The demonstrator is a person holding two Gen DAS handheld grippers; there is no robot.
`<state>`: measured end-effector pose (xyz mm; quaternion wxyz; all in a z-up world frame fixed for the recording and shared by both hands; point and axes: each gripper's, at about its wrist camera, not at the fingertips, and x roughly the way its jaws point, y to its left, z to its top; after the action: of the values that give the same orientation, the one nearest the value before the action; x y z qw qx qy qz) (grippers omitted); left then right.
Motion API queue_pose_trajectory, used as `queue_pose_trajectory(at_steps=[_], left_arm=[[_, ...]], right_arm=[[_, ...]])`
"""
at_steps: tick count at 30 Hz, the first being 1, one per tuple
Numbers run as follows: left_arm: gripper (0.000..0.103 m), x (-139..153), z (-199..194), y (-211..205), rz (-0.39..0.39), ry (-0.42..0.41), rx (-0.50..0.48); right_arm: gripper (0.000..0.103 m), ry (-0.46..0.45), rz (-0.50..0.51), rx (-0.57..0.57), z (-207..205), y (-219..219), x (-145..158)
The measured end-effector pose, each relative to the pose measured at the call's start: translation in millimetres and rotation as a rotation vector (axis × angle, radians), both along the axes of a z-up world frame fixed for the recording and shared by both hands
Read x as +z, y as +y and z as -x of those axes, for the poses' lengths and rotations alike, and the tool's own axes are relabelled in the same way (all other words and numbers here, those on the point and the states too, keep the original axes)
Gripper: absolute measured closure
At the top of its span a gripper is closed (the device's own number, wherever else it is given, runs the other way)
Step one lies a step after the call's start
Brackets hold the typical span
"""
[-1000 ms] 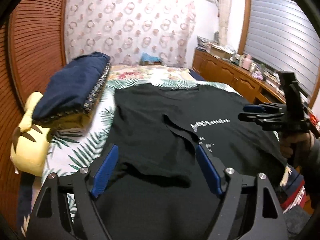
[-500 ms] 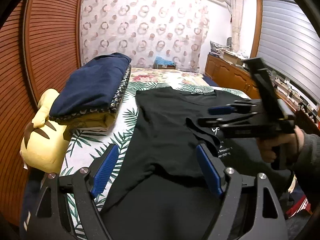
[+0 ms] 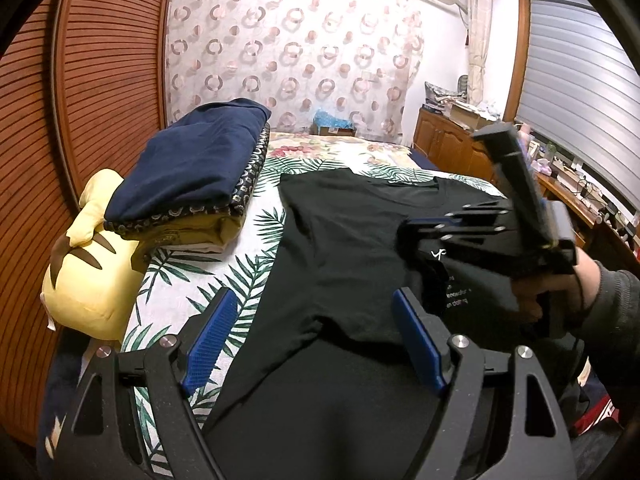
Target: Fold small clothes
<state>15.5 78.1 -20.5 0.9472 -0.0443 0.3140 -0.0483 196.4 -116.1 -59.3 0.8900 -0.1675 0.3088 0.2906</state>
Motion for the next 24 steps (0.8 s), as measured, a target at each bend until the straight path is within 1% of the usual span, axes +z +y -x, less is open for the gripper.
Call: queue_pose_trajectory(at_steps=[4,7,8,9,11,13,14,17,20,21,24], left_arm=[[0.023,-0.6,-0.6,-2.9,0.003,0.002,-0.003],[0.023,-1.0,-1.1,-6.8,0.0,0.002,-0.014],[0.023,-1.2,-1.7,-9.0,-0.001,0.005,-0.021],[0.023,-1.5,-2.2,-10.0,-0.001,0.006,-0.025],[0.023,-1.2,-3.3,-12.6,-0.002,0.004,-0.033],[0.023,-1.1,-4.3,-15.7,-0.001,0.003,-0.041],[0.023,-0.9,-4.7,-17.4,-0.001,0.002,-0.046],[0.023,2.1,-3.5,-24.7,-0.008,-0.016,-0.07],[0.023,6.3,-1.9,-32.8,-0.015,-0.036,-0.09],[0.023,7.4,-1.9,-34.9,-0.018,-0.04,-0.094],[0.023,10.5,-3.2,-41.5,-0.023,-0.048,-0.106]], right_arm=[[0.098,-0.005,-0.033,-0.03,9.7,-24.1,3.3],[0.098,0.018,-0.051,-0.055,13.7,-36.0,0.7],[0.096,0.022,-0.048,-0.061,17.0,-36.1,-0.3],[0.087,0.022,-0.037,-0.066,19.5,-36.0,2.1],[0.078,0.019,-0.034,-0.061,24.0,-43.3,2.6],[0.074,0.021,-0.04,-0.067,30.9,-54.1,4.5],[0.069,0.018,-0.038,-0.074,33.4,-57.4,6.2],[0.064,0.001,-0.054,-0.088,42.5,-71.4,13.5],[0.05,-0.023,-0.066,-0.115,53.1,-87.2,18.4],[0.048,-0.033,-0.064,-0.127,56.8,-91.6,18.6],[0.047,-0.05,-0.076,-0.185,68.3,-112.7,21.9]])
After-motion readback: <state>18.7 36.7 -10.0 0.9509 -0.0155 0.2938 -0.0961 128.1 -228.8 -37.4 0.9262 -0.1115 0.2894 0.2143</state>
